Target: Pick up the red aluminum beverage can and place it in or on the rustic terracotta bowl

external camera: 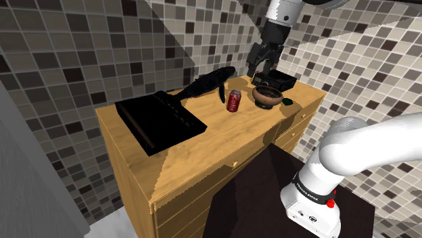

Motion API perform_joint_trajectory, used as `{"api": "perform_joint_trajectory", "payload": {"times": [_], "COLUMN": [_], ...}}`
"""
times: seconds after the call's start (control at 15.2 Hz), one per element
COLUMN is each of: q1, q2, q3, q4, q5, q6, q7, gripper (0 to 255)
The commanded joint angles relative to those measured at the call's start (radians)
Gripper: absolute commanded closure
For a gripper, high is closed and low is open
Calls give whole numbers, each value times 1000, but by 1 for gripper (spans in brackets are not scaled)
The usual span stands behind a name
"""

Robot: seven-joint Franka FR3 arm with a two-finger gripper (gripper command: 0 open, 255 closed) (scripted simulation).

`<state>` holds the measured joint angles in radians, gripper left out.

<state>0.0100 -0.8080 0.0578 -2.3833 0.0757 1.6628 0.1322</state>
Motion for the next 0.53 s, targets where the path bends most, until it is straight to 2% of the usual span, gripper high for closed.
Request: {"api": "perform_joint_trajectory", "payload": {"times": [0.0,0.46], "q1": [0,-39], "q2": [0,164], "q3": [0,-83], "q4": [0,-30], "q5": [0,-61], "q6": [0,168], "q7": [0,-109], "gripper": [0,0]}}
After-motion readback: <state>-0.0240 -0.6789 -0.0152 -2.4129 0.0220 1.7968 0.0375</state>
